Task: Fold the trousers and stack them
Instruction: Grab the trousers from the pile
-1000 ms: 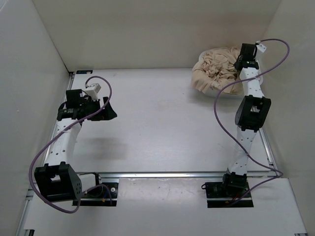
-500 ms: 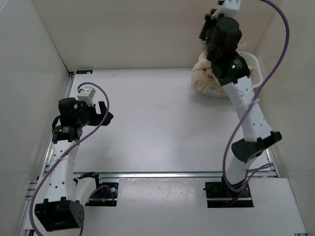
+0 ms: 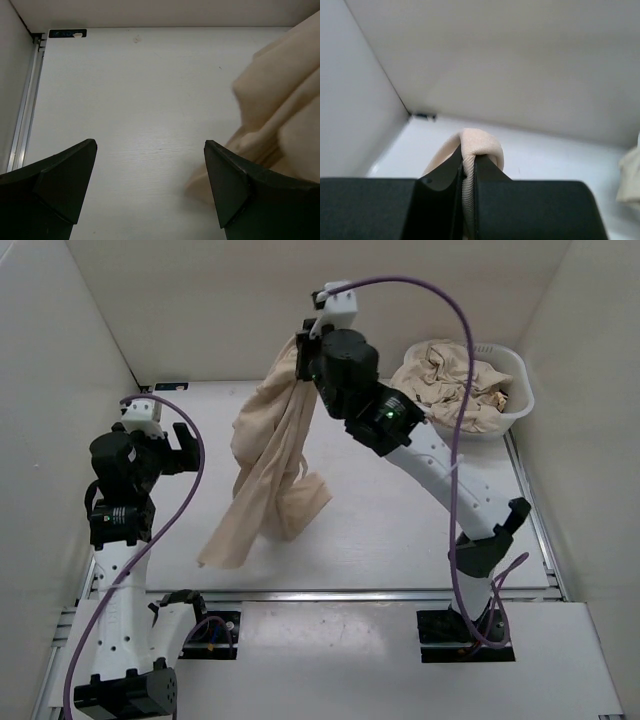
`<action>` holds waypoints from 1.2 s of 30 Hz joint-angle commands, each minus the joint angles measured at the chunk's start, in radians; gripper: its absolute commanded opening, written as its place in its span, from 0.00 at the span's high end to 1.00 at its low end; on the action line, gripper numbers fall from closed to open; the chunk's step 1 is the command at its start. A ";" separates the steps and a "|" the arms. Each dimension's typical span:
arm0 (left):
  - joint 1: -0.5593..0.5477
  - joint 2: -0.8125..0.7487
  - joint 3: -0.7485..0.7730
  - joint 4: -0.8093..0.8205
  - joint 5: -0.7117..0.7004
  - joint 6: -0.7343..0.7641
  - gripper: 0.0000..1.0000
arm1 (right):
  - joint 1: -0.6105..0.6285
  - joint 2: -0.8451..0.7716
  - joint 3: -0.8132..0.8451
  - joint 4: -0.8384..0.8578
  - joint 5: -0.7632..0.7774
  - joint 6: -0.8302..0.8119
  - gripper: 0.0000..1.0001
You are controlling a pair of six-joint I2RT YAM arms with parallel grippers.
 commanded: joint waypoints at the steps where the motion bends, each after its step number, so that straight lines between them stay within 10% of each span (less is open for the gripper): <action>1: 0.004 0.003 0.028 0.014 -0.033 0.000 0.00 | -0.008 0.043 -0.061 -0.161 0.072 0.151 1.00; 7: -0.016 0.036 -0.012 -0.028 0.015 0.000 0.00 | -0.097 0.087 -0.098 -0.455 0.086 0.328 0.92; 9: -0.035 0.069 -0.012 -0.134 0.091 0.000 0.00 | -0.133 0.075 -0.126 -0.473 -0.004 0.328 0.35; 11: -0.058 0.101 -0.012 -0.248 0.241 0.000 0.00 | -0.166 0.075 -0.151 -0.503 -0.142 0.285 0.01; 16: -0.237 0.249 -0.091 -0.335 0.109 0.000 0.00 | -0.258 0.015 -0.295 -0.652 -0.121 0.435 0.01; 22: -0.364 0.341 -0.213 -0.201 0.014 0.000 0.00 | -0.472 -0.270 -0.947 -0.315 -0.456 0.607 0.17; 26: -0.404 0.448 -0.280 -0.073 -0.095 0.000 0.00 | -0.482 -0.218 -1.004 -0.244 -0.549 0.583 0.17; 33: -0.404 0.606 -0.260 0.021 -0.275 0.000 0.39 | -0.491 0.006 -0.875 -0.244 -0.650 0.546 0.08; 36: -0.404 0.628 -0.237 0.021 -0.287 0.000 0.70 | -0.491 0.089 -0.843 -0.223 -0.685 0.555 0.08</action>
